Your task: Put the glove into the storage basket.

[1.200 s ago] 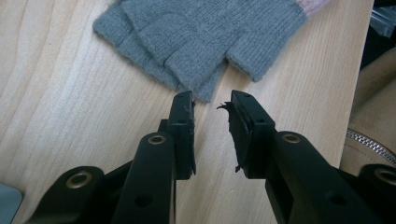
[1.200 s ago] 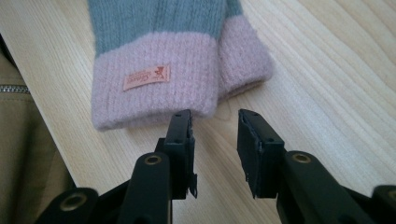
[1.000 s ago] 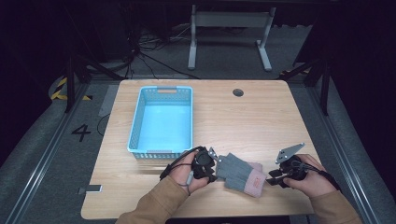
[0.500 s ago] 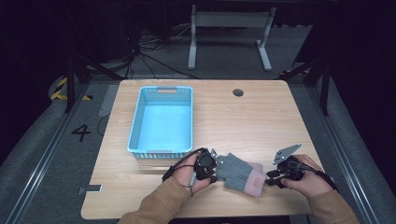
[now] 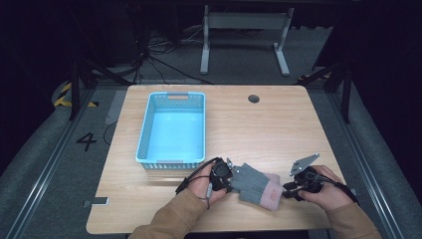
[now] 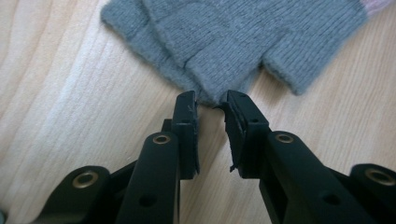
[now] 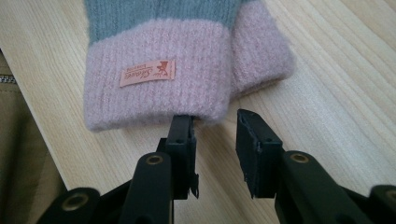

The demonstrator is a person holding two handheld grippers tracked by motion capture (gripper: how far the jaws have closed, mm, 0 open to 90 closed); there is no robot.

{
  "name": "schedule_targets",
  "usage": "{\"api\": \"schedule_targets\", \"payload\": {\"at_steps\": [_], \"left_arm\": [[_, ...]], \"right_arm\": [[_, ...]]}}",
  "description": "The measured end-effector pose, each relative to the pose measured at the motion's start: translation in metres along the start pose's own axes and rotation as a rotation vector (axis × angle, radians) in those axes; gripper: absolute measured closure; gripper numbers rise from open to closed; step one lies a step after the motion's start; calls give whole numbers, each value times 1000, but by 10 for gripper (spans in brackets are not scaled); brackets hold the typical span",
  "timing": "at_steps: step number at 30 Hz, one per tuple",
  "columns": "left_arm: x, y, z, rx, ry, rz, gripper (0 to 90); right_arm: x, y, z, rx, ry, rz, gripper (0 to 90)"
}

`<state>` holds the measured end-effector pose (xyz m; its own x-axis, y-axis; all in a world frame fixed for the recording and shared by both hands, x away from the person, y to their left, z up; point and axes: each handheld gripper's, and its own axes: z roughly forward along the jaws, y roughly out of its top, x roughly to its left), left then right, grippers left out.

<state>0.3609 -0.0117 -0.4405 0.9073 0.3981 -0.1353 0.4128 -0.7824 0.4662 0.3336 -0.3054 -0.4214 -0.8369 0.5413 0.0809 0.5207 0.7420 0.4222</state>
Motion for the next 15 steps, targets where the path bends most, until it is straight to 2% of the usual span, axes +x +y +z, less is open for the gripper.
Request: {"api": "schedule_targets", "payload": {"at_steps": [4,10,15], "left_arm": [[-3,2,2,10,5,12,791],[-5,3,1,-3,23,23,849],[-6,3,-1,-13,27,21,886]], "right_arm": [[1,1,1,1,4,-3,694],[2,2,2,5,8,-15,717],[4,3,-1,-6,11,-16,803]]}}
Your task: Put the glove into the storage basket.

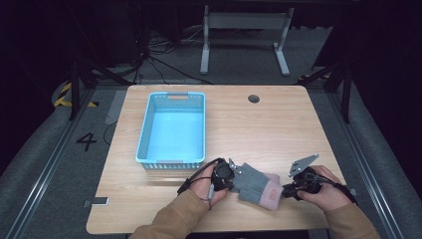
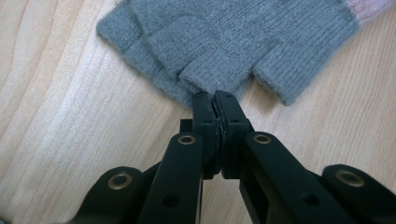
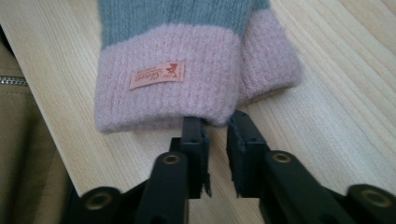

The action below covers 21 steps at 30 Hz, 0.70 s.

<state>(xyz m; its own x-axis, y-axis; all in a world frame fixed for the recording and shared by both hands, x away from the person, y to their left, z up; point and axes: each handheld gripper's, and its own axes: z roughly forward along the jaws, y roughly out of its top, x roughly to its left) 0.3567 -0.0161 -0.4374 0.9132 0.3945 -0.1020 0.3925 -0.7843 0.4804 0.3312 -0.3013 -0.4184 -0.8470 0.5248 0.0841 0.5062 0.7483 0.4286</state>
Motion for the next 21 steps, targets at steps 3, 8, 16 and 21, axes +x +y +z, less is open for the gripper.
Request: {"api": "schedule_targets", "payload": {"at_steps": [3,8,16,21], "left_arm": [[-1,0,-3,-6,2,10,888],[-2,-2,-12,-47,-21,0,888],[-6,-4,-29,-86,-44,-3,888],[-8,-5,-35,-105,-47,-4,889]], "right_arm": [[1,1,-3,-7,5,5,854],[2,1,-7,-19,15,22,870],[6,6,-25,-74,6,64,870],[2,7,-29,-117,-21,91,872]]}}
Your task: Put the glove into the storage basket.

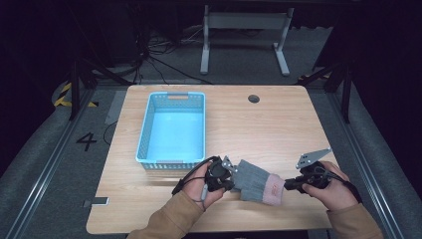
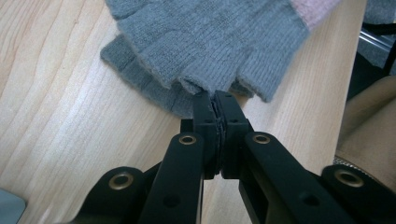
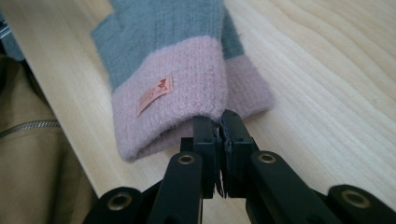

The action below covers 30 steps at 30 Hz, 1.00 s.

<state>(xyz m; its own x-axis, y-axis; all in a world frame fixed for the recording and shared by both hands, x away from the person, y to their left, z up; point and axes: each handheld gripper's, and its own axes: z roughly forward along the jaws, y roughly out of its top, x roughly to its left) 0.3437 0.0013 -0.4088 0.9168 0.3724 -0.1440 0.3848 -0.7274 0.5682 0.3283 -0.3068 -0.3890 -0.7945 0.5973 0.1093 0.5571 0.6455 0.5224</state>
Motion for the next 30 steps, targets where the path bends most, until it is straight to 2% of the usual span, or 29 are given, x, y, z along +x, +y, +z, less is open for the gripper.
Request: {"api": "schedule_targets", "payload": {"at_steps": [3,8,14,21,26,30], "left_arm": [[-2,0,-2,4,0,4,888],[-6,-1,-2,8,-7,6,888],[-9,-1,0,22,-10,16,888],[-7,-3,9,54,-4,18,892],[-3,-4,11,58,-11,0,900],[-1,-5,14,68,5,-1,900]], "right_arm": [[-3,1,-1,-25,-14,24,872],[-6,3,-1,-62,-40,33,874],[-10,4,4,-79,-54,70,874],[-15,3,10,-73,-64,92,875],[-18,2,15,-63,-69,97,877],[-20,2,20,-53,-71,96,877]]}}
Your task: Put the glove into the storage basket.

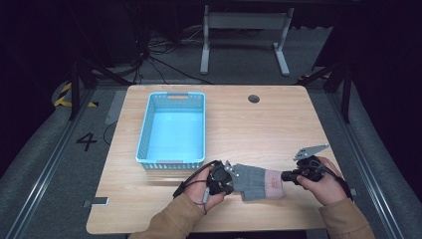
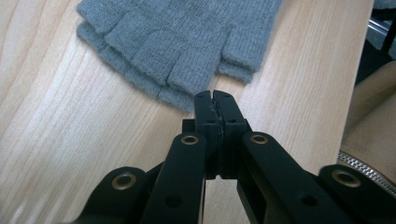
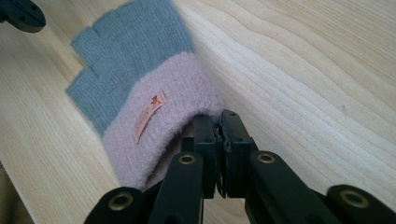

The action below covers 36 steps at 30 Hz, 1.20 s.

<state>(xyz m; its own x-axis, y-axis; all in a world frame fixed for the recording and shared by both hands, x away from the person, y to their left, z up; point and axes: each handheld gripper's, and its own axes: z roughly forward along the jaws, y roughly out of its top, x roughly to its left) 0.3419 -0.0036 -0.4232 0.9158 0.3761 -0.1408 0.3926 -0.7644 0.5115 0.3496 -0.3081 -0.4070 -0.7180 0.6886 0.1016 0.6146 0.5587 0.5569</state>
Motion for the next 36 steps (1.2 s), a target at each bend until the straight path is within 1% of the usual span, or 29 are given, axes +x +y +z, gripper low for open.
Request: {"api": "schedule_targets", "payload": {"at_steps": [1,2,3,4,5,8,12,15,16,18,21,23,26,27,31,33,36], "left_arm": [[0,0,1,7,9,-13,900],[1,-1,2,9,17,-14,900],[2,-1,3,18,15,-18,898],[2,-2,5,21,9,-31,894],[3,-2,7,30,10,-25,889],[3,-1,14,45,9,-37,863],[3,0,20,57,9,-38,827],[2,0,22,61,26,-46,804],[2,0,22,61,26,-46,797],[2,1,22,51,30,-37,801],[1,2,22,46,31,-41,861],[1,3,22,40,44,-33,889],[-1,3,20,42,49,-19,897],[-2,3,19,34,49,-21,898],[-4,4,10,26,43,-13,898],[-5,4,7,25,52,-9,899],[-5,3,4,32,48,-17,898]], "right_arm": [[0,0,1,2,1,4,877],[0,0,1,3,1,4,877],[0,0,2,5,0,1,876],[0,0,2,5,2,0,877],[0,0,2,4,2,1,877],[0,0,3,6,4,-2,875],[-1,-1,4,11,6,-5,874],[-1,-1,5,11,5,-5,874],[-1,-1,5,11,5,-5,874],[0,-1,5,13,2,-10,873],[0,-1,6,15,-2,-11,874],[1,0,5,14,-3,-11,874],[1,0,4,11,-3,-9,874],[1,0,4,9,-2,-9,874],[2,0,3,3,2,-10,875],[3,1,3,4,2,-11,875],[3,1,5,5,4,-12,875]]}}
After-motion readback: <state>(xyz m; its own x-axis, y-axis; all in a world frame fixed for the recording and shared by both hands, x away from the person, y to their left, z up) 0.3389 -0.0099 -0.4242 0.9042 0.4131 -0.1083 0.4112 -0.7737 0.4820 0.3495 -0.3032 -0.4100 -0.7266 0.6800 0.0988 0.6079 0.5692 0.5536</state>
